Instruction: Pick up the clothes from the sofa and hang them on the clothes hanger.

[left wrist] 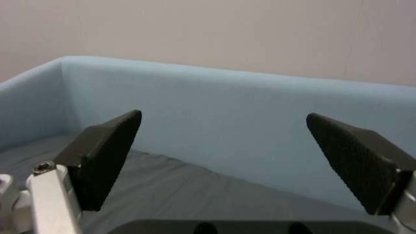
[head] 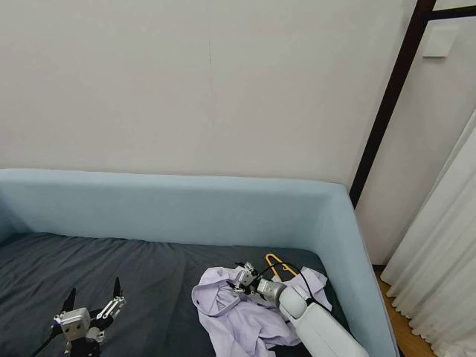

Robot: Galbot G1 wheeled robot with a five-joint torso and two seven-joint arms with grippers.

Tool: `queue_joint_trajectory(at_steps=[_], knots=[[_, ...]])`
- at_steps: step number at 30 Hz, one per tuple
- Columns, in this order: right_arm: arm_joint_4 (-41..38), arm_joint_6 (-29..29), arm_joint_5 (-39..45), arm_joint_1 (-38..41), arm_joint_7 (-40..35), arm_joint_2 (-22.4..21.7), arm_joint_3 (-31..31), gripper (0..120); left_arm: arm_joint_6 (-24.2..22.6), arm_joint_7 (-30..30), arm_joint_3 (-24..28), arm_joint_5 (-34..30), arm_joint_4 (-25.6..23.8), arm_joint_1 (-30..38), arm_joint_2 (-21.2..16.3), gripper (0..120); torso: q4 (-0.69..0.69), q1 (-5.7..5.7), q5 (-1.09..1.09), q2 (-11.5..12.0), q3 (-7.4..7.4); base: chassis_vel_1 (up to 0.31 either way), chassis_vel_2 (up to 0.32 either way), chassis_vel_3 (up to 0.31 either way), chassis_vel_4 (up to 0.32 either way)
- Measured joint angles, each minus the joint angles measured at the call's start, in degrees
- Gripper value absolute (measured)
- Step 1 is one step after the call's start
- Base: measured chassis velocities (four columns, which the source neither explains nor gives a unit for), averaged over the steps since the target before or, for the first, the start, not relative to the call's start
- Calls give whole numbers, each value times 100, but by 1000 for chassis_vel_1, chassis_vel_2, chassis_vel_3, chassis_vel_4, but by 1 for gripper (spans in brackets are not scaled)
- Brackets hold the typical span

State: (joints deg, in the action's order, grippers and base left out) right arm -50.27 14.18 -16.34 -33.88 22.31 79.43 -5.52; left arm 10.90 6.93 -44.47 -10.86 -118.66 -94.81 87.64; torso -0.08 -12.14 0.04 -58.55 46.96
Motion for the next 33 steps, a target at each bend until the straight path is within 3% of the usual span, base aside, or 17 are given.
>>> queue_joint_trajectory(at_steps=[14,21,25,30,33], knots=[[122,-8,187,-9,82,115,85,1,47,5,11,-11,33,6,2,100,2,0,-1,0,0,0,0,0,0],[41,35,385,3,105,64,169,0,48,6,67,-8,62,48,13,100,1,0,-1,0,0,0,0,0,0],[-758,-101,1716,0,122,-263,127,0,45,9,108,-18,101,114,-50,100,2,0,-2,0,0,0,0,0,0],[-1440,-225,2370,75,93,-613,106,0,61,5,219,-40,165,208,-90,100,2,0,-1,0,0,0,0,0,0],[-2222,-343,3086,147,-120,-1108,111,0,271,-90,435,-205,282,382,-160,100,0,0,-1,0,0,0,0,0,0]])
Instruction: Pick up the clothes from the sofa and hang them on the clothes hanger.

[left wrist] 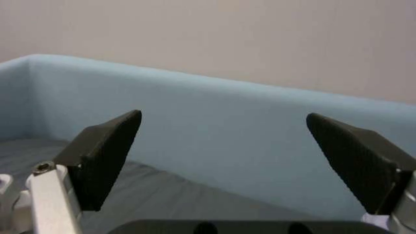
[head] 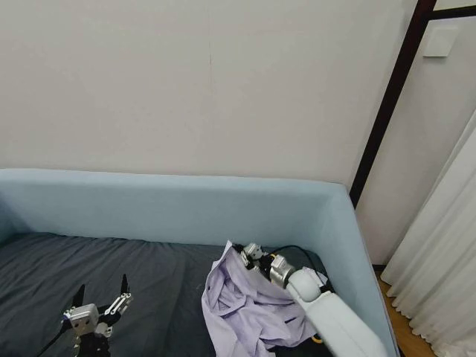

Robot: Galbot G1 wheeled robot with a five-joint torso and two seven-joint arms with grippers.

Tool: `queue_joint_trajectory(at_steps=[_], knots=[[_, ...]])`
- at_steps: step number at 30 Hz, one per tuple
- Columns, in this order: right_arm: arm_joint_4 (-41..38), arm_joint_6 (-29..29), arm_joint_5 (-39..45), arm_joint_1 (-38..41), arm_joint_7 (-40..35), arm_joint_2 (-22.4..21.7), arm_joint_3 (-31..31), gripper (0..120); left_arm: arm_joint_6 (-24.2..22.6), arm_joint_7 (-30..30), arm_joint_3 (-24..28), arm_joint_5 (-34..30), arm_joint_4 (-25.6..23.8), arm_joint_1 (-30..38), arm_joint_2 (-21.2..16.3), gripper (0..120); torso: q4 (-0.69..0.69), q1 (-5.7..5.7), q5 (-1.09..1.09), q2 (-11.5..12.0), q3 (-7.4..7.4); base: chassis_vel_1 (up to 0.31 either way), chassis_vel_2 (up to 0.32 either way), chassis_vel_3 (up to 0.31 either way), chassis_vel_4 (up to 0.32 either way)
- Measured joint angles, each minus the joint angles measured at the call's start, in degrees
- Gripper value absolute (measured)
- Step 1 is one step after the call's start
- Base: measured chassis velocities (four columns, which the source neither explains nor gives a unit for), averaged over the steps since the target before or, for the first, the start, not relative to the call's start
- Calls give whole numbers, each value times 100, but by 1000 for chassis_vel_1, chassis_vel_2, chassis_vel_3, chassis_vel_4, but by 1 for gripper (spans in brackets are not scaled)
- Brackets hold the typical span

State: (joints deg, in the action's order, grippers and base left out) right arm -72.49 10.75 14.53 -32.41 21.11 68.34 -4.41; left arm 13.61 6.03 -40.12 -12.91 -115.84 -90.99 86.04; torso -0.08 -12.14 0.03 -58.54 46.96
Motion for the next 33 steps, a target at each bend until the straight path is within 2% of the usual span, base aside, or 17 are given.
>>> queue_joint_trajectory(at_steps=[2,10,13,19,21,25,29,33], knots=[[-477,-131,430,22,-253,-256,36,0,167,-107,125,-161,41,143,-68,100,-1,0,0,0,0,0,0,0,0],[-1606,-382,1103,276,-868,-783,381,0,632,-435,322,-479,108,434,-370,100,2,0,-1,0,0,0,0,0,0],[-2422,-563,1616,821,-1484,-1249,665,0,810,-685,448,-688,132,698,-660,100,0,0,0,0,0,0,0,0,0],[-2740,-664,1918,1377,-1733,-1604,747,0,827,-797,471,-859,74,791,-858,100,3,0,1,0,0,0,0,0,0],[-2856,-703,2149,1674,-1853,-1857,747,0,891,-935,509,-983,32,877,-1008,100,1,0,1,0,0,0,0,0,0],[-2950,-751,2323,1893,-1916,-2060,704,0,950,-1083,544,-1115,11,966,-1154,100,-1,0,1,-1,0,0,0,0,0],[-2994,-780,2479,2044,-1935,-2250,587,0,975,-1285,671,-1262,35,1090,-1354,100,2,0,0,0,0,0,0,0,0],[-2966,-782,2532,2089,-1938,-2464,389,0,990,-1713,1078,-1530,199,1418,-1686,100,0,1,-1,-1,0,0,0,0,0]])
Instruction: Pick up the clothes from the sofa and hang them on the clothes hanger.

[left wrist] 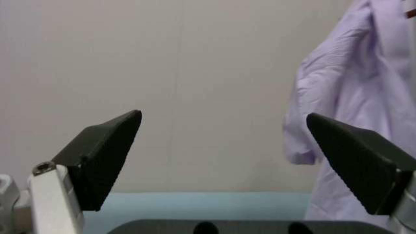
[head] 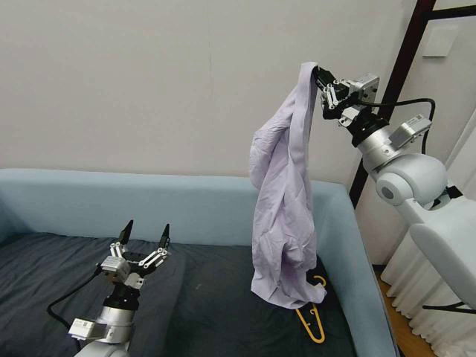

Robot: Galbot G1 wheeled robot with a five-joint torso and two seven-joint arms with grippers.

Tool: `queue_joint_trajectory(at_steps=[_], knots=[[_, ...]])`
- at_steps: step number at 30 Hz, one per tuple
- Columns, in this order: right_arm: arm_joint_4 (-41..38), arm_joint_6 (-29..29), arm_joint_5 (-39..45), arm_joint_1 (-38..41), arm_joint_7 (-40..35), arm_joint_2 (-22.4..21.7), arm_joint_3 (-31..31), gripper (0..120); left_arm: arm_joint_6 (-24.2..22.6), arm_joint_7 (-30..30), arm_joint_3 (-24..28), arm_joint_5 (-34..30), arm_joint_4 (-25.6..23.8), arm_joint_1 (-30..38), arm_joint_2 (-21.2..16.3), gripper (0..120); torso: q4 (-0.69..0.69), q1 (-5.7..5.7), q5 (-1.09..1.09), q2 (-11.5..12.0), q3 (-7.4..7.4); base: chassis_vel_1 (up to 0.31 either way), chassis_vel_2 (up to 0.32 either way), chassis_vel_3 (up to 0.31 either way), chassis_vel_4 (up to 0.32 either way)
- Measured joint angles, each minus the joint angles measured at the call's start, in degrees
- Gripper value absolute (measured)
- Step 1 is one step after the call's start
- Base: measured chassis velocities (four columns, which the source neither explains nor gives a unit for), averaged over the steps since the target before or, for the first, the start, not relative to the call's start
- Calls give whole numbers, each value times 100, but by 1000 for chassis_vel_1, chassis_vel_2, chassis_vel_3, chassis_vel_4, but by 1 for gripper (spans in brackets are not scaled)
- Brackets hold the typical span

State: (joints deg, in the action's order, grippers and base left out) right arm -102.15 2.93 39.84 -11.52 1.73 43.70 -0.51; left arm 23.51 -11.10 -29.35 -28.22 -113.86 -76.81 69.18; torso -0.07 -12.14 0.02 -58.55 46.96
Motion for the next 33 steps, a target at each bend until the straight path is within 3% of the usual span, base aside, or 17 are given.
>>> queue_joint_trajectory(at_steps=[6,12,15,17,21,24,25,33], knots=[[240,41,110,23,-35,-12,-196,0,9,-315,569,-146,387,430,-102,100,0,0,0,1,0,0,0,0,0],[495,142,158,2,-76,33,-342,0,-230,-57,1322,123,832,771,194,100,1,-1,0,1,0,0,0,0,0],[559,178,151,-48,-58,14,-368,0,-389,165,1934,527,1114,929,492,100,1,-1,0,1,0,0,0,0,0],[563,180,150,-55,-56,10,-368,0,-396,188,1995,563,1139,943,527,100,1,0,0,0,0,0,0,0,0],[575,204,117,-176,-5,-6,-356,0,-446,351,2564,1018,1453,1104,994,100,1,0,-1,0,0,0,0,0,0],[601,224,87,-232,14,15,-320,0,-437,417,2700,1204,1674,1194,1221,100,1,0,-1,0,0,0,0,0,0],[638,249,48,-299,37,43,-273,0,-398,467,2833,1390,1993,1347,1518,100,1,0,-1,1,0,0,0,0,0],[642,302,-5,-466,119,7,-149,0,-302,680,3016,1670,2966,1991,2278,100,-1,0,0,1,0,0,0,0,0]])
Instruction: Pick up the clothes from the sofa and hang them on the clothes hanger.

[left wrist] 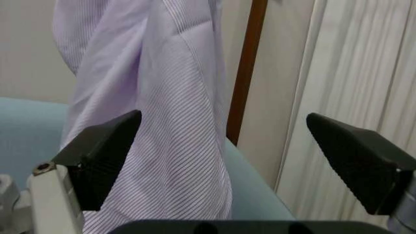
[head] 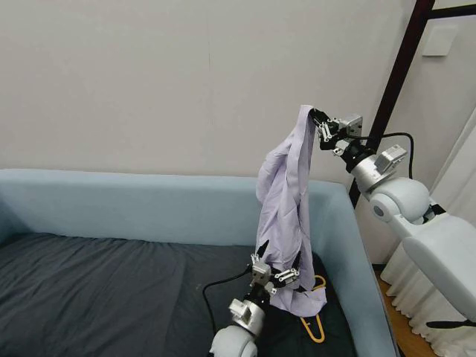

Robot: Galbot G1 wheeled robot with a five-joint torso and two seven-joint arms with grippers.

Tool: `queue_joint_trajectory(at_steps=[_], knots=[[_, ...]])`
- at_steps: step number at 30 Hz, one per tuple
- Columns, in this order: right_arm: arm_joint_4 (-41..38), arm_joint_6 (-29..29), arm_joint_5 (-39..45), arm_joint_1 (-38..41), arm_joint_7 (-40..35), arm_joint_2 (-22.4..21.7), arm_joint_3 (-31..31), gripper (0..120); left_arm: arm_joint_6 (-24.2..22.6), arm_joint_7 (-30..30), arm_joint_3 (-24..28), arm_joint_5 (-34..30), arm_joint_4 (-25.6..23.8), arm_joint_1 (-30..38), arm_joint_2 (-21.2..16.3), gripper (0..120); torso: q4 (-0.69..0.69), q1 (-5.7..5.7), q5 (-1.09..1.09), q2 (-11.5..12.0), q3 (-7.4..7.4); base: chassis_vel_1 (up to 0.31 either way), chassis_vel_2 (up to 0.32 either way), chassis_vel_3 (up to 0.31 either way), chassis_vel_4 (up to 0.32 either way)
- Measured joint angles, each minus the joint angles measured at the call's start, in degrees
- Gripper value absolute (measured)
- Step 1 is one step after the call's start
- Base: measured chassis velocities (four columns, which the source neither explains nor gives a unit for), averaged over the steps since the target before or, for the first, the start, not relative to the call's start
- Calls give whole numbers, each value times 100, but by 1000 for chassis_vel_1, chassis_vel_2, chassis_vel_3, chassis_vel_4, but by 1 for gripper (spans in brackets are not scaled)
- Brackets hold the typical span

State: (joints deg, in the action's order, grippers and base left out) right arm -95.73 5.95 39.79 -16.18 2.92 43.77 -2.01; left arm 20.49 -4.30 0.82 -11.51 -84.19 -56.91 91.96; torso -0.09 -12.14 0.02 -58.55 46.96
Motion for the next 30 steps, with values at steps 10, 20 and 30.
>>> queue_joint_trajectory(at_steps=[10,20,30], knots=[[-10,3,-26,-97,20,67,106,0,-57,182,9,122,637,487,45,74,3,0,0,0,0,0,0,0,0],[-17,21,-55,-183,24,88,177,0,4,209,7,51,742,599,29,41,2,0,1,0,0,0,0,0,0],[131,34,-125,-213,-68,118,240,0,87,117,-22,-147,468,522,-204,1,2,0,1,0,0,0,0,0,0]])
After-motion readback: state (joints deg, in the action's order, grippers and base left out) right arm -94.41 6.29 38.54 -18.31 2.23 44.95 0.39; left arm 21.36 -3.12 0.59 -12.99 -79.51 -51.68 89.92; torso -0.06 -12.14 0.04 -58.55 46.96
